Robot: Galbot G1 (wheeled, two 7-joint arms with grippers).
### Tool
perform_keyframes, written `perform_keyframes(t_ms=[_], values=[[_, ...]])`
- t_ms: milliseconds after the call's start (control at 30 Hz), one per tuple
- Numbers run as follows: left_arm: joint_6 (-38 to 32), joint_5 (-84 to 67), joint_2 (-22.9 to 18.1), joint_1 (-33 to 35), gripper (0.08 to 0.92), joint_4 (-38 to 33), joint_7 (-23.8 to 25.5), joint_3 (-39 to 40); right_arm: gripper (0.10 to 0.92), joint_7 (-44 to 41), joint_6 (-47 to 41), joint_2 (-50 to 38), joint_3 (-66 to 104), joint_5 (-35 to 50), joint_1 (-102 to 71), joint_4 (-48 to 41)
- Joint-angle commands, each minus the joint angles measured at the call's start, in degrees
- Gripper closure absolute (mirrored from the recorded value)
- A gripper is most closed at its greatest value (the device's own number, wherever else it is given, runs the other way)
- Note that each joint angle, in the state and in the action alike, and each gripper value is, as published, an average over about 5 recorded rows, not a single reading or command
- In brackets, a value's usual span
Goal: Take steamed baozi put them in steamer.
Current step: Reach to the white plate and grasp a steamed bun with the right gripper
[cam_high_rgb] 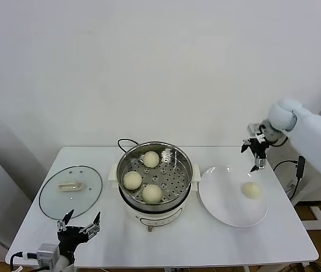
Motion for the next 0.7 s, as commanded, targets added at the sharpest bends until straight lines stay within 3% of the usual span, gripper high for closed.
perform_keyframes(t_ms=[33, 700], values=[[0.2, 0.2, -1.7, 1.1, 0.177, -0.1, 0.2, -0.2, 0.203, 1.7, 0.7, 1.4, 10.3, -8.6, -12.0, -3.9], [-0.1, 0.1, -1.3, 1.5, 0.177, 1.0, 0.2, -0.5, 0.203, 5.0, 1.8, 5.3, 16.5, -14.7, -16.9, -8.3]])
